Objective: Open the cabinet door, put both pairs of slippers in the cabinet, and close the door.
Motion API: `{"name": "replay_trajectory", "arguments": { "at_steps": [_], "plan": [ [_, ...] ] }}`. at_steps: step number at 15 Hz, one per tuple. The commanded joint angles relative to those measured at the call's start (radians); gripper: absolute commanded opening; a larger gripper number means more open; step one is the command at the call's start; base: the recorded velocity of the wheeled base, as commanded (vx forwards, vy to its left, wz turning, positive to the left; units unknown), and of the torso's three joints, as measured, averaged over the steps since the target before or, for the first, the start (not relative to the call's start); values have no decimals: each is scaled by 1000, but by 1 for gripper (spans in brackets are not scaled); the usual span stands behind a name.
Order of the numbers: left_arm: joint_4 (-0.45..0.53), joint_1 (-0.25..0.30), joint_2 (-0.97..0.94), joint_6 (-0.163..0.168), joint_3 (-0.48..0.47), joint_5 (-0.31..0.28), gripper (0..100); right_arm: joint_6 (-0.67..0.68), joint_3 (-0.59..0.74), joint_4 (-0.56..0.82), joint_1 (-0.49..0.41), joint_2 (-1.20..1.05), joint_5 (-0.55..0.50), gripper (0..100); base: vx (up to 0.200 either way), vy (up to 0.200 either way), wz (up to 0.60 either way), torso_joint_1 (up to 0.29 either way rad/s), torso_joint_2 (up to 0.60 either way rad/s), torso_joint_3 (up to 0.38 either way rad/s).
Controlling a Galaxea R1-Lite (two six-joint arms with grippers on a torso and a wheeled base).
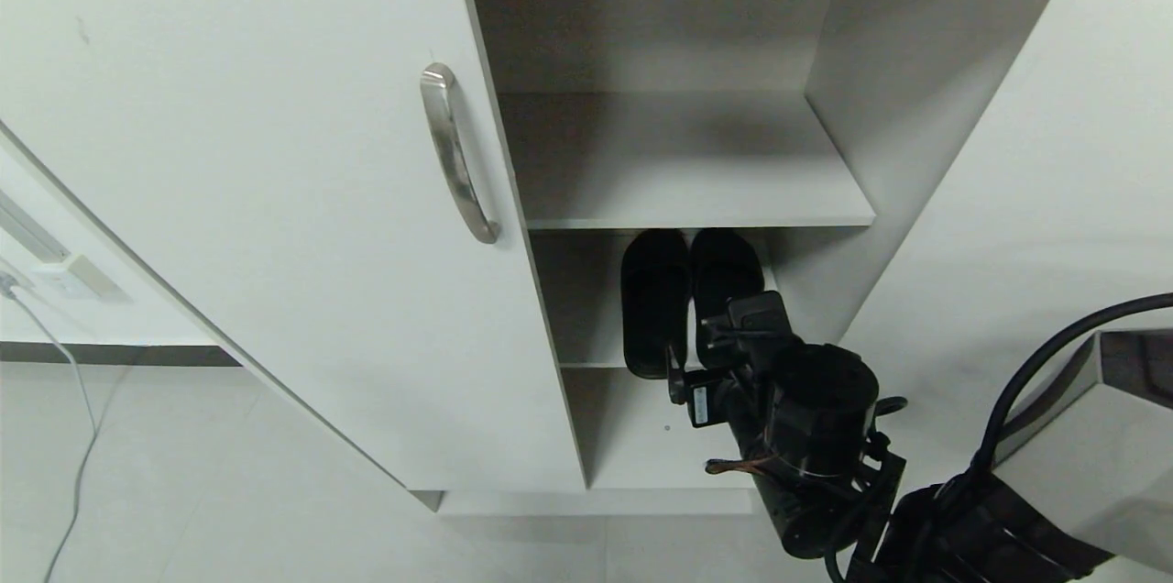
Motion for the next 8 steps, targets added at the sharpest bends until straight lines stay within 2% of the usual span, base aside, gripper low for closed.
{"name": "replay_trajectory", "arguments": {
  "at_steps": [1, 6, 8],
  "plan": [
    [0, 0, 2, -1, 0, 0, 0, -1, 3, -1, 6, -1, 0, 100, -200, 0, 0, 2, 2, 2],
    [0, 0, 2, 0, 0, 0, 0, 1, 6, -2, 5, -1, 0, 100, -200, 0, 0, 2, -1, 3],
    [0, 0, 2, 0, 0, 0, 0, 1, 6, -4, 6, -1, 0, 100, 0, 0, 0, 0, 0, 0]
  ]
}}
